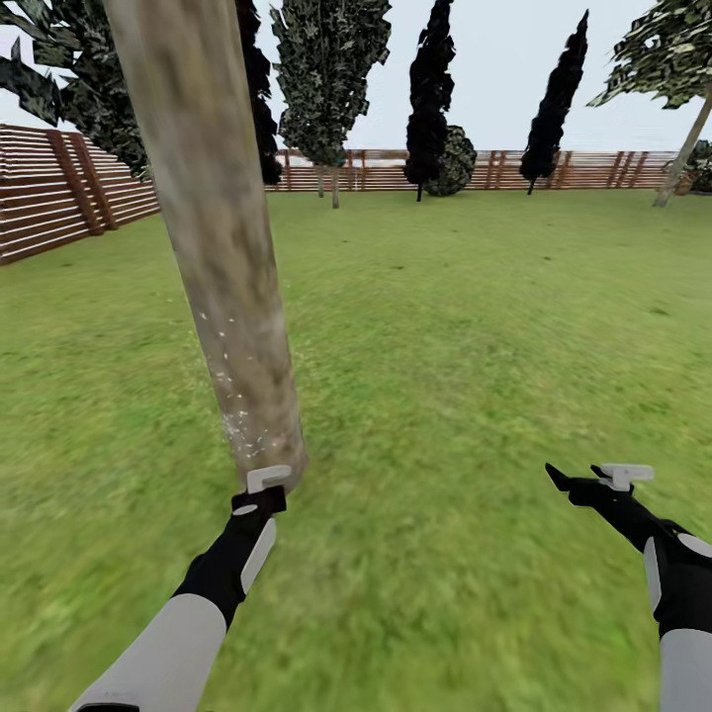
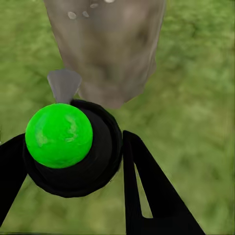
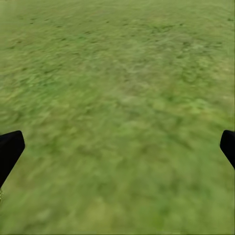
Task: In the garden, pick up the pesticide atomizer on the floor and spray pesticide onto both trees until each tree trunk is fully covered.
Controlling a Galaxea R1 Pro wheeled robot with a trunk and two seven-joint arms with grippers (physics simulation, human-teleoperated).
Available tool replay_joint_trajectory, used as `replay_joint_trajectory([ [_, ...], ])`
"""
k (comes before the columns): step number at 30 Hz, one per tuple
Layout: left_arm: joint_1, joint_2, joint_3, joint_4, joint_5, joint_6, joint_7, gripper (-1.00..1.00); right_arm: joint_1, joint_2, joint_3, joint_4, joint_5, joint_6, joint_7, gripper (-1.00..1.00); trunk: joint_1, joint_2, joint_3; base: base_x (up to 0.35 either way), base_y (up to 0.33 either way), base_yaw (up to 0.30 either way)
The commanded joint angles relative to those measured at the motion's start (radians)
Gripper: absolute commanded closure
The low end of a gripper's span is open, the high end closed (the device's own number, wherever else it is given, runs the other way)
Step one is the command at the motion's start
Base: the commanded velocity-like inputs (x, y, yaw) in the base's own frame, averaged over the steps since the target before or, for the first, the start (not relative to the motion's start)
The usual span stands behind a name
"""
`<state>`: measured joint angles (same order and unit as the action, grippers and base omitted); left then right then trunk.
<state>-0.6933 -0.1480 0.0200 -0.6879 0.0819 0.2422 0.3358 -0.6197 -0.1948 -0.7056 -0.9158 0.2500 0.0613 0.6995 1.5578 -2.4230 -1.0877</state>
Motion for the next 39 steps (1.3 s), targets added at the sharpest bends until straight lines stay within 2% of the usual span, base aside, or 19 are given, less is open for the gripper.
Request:
replay_joint_trajectory([
  [1, 0.0, -0.001, 0.0, 0.0, -0.001, 0.001, 0.0, 1.0, 0.0, 0.0, 0.0, 0.0, 0.0, 0.0, 0.0, -1.0, 0.0, 0.0, 0.0, 0.095, -0.266, 0.277],
  [6, 0.0, -0.004, 0.0, 0.001, -0.001, 0.004, 0.0, 1.0, 0.0, 0.0, 0.0, 0.001, 0.0, 0.0, 0.0, -1.0, 0.0, 0.0, 0.0, 0.095, -0.266, 0.215],
  [20, 0.0, -0.007, 0.0, 0.005, -0.002, 0.005, 0.0, 1.0, 0.0, 0.0, 0.0, -0.003, 0.0, 0.002, 0.0, -1.0, 0.0, 0.0, 0.0, 0.073, -0.267, 0.009],
  [32, 0.0, -0.006, 0.0, 0.007, -0.001, 0.005, 0.003, 1.0, 0.0, 0.0, 0.0, -0.002, 0.0, 0.002, 0.001, -1.0, 0.0, 0.0, -0.007, 0.004, -0.273, 0.244],
  [39, 0.0, -0.005, 0.0, 0.007, -0.001, 0.005, 0.003, 1.0, 0.0, 0.0, 0.0, -0.002, -0.001, 0.0, 0.002, -1.0, 0.0, 0.0, -0.008, 0.084, -0.275, 0.063],
])
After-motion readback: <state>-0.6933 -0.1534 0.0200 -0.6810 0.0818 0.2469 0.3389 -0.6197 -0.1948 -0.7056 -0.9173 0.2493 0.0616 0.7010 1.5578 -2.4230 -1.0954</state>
